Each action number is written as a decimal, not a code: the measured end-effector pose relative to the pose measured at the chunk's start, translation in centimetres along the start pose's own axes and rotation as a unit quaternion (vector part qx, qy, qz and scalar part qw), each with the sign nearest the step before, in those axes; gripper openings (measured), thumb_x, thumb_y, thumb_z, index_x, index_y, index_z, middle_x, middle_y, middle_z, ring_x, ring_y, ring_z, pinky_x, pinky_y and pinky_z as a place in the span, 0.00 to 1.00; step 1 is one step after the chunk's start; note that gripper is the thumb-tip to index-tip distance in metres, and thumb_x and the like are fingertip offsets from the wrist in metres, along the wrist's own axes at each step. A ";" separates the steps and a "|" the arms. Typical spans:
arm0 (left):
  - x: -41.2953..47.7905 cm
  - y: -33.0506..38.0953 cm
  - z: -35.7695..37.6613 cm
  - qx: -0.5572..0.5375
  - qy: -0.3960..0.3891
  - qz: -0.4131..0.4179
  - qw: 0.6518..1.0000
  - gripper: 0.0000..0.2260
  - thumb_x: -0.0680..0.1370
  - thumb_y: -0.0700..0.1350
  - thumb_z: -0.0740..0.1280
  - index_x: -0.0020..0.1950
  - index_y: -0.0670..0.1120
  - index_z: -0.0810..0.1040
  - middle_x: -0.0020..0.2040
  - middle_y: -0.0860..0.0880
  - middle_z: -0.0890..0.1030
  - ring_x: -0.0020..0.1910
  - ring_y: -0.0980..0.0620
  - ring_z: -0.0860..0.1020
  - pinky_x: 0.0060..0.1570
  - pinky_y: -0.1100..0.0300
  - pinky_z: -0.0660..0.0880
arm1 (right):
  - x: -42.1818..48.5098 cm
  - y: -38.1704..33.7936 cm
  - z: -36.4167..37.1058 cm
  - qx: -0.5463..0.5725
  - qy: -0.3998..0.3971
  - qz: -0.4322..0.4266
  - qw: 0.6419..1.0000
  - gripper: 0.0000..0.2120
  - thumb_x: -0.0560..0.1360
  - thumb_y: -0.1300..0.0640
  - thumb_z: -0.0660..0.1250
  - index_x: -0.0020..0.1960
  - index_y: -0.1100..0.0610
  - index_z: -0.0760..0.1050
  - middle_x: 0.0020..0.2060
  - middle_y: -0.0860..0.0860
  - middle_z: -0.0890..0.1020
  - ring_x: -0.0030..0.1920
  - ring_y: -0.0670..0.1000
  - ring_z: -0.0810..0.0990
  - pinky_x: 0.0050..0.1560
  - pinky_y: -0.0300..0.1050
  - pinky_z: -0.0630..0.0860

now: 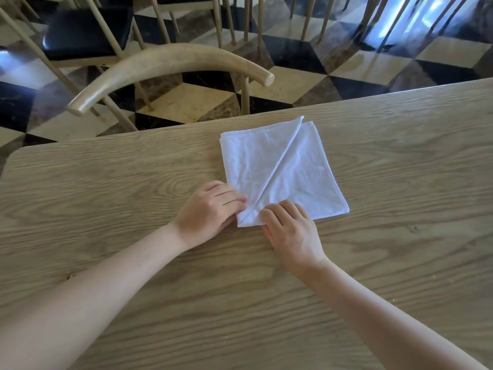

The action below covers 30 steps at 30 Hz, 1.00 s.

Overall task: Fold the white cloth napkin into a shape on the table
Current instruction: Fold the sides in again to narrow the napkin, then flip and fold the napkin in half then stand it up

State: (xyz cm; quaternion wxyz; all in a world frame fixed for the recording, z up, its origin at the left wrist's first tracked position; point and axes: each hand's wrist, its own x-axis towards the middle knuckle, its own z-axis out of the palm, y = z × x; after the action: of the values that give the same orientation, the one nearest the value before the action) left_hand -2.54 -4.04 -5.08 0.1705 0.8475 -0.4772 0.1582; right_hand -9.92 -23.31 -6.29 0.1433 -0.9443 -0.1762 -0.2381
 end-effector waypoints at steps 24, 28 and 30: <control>11.9 6.4 -22.3 -0.290 0.127 -0.273 0.908 0.05 0.75 0.49 0.68 0.47 0.61 0.78 0.43 0.62 0.82 0.44 0.63 0.80 0.43 0.69 0.73 | 17.2 -0.6 -22.6 0.274 -0.104 0.117 0.949 0.09 0.72 0.54 0.69 0.42 0.60 0.81 0.35 0.56 0.82 0.38 0.55 0.77 0.41 0.47 0.72; 8.7 9.7 -24.6 -0.298 0.153 -0.285 0.898 0.06 0.71 0.54 0.66 0.46 0.60 0.80 0.43 0.61 0.83 0.41 0.62 0.80 0.39 0.73 0.73 | 15.8 -3.4 -25.2 0.346 -0.178 0.081 0.918 0.05 0.72 0.53 0.69 0.43 0.52 0.83 0.36 0.47 0.84 0.39 0.46 0.80 0.42 0.40 0.75; 7.1 9.7 -24.0 -0.318 0.146 -0.305 0.886 0.08 0.71 0.55 0.66 0.48 0.59 0.80 0.43 0.59 0.83 0.42 0.60 0.81 0.39 0.71 0.74 | 15.5 -3.9 -24.0 0.374 -0.209 0.086 0.900 0.06 0.72 0.53 0.69 0.46 0.52 0.83 0.39 0.46 0.84 0.41 0.46 0.81 0.43 0.41 0.77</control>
State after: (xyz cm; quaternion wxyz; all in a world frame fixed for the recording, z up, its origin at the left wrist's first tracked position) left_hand -9.90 -3.60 20.74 0.5388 0.8186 -0.1896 0.0605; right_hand -8.28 -24.19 22.51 0.4657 -0.8608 -0.1961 0.0612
